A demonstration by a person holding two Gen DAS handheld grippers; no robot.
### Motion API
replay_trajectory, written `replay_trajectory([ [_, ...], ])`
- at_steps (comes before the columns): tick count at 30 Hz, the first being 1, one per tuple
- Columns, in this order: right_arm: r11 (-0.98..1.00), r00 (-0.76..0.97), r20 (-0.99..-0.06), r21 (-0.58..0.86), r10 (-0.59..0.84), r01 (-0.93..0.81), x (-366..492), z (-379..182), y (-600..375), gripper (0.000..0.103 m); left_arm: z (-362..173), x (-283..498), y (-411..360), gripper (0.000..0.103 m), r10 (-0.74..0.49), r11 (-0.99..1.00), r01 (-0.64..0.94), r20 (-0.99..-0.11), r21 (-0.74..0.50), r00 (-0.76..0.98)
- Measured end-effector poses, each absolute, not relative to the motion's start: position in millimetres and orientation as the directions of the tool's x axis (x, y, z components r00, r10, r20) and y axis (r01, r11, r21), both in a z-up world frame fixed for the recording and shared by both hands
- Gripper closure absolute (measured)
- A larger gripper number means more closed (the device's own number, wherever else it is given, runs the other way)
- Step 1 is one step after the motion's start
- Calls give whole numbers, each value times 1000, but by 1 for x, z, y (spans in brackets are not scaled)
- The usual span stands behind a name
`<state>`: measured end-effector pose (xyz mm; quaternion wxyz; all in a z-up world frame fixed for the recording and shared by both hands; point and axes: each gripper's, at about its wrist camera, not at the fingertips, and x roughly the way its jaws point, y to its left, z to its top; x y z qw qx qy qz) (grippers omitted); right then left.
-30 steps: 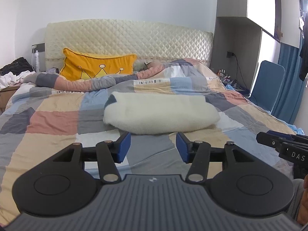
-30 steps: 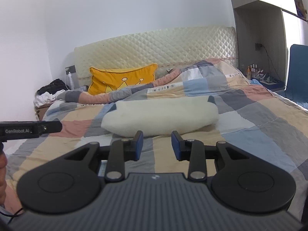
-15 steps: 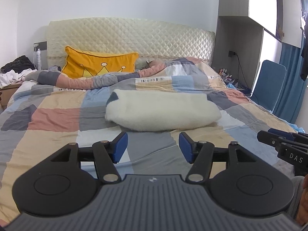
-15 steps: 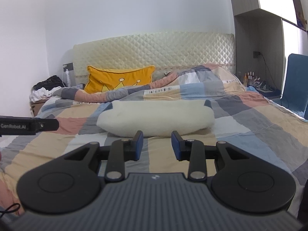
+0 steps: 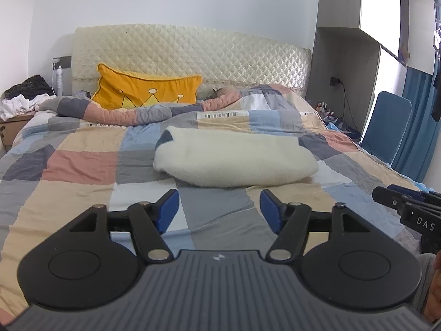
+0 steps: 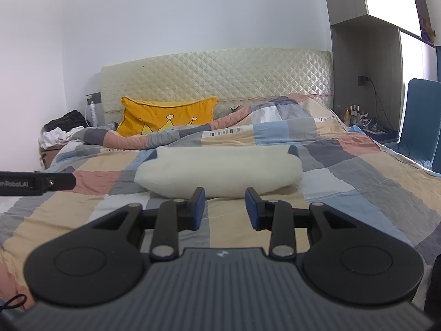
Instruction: Fold large clothes
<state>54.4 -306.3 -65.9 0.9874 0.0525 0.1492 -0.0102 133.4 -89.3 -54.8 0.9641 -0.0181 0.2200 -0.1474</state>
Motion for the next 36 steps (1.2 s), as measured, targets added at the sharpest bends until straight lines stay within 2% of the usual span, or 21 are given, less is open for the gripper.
replay_trajectory([
  [3, 994, 955, -298, 102, -5, 37, 54, -66, -306, 66, -57, 135, -90, 17, -296, 955, 282, -429, -97, 854],
  [7, 994, 954, -299, 104, -10, 43, 53, -66, -306, 66, -57, 131, -90, 8, -279, 960, 267, -420, -88, 864],
  [13, 993, 952, -305, 97, -28, 60, 56, -66, -307, 67, -57, 134, -88, 4, -246, 968, 243, -432, -63, 867],
  [14, 993, 952, -305, 95, -32, 64, 56, -66, -307, 64, -58, 134, -88, 3, -244, 968, 242, -434, -61, 867],
  [15, 993, 952, -305, 94, -34, 66, 56, -66, -307, 51, -58, 134, -88, 3, -242, 969, 241, -435, -60, 867],
  [16, 993, 953, -302, 94, -34, 66, 56, -67, -307, 42, -58, 134, -88, 3, -243, 969, 241, -435, -61, 867],
  [17, 993, 954, -298, 94, -36, 67, 56, -67, -307, 24, -58, 134, -88, 3, -245, 968, 243, -436, -62, 866],
  [18, 993, 955, -293, 94, -39, 69, 55, -67, -307, 12, -58, 134, -88, 3, -246, 968, 244, -436, -61, 866],
  [20, 992, 958, -284, 99, -43, 74, 54, -67, -309, 7, -58, 133, -88, 2, -245, 968, 246, -432, -55, 868],
  [36, 993, 955, -285, 61, -80, 102, 55, -70, -304, 6, -61, 135, -92, 1, -200, 978, 203, -455, -43, 868],
])
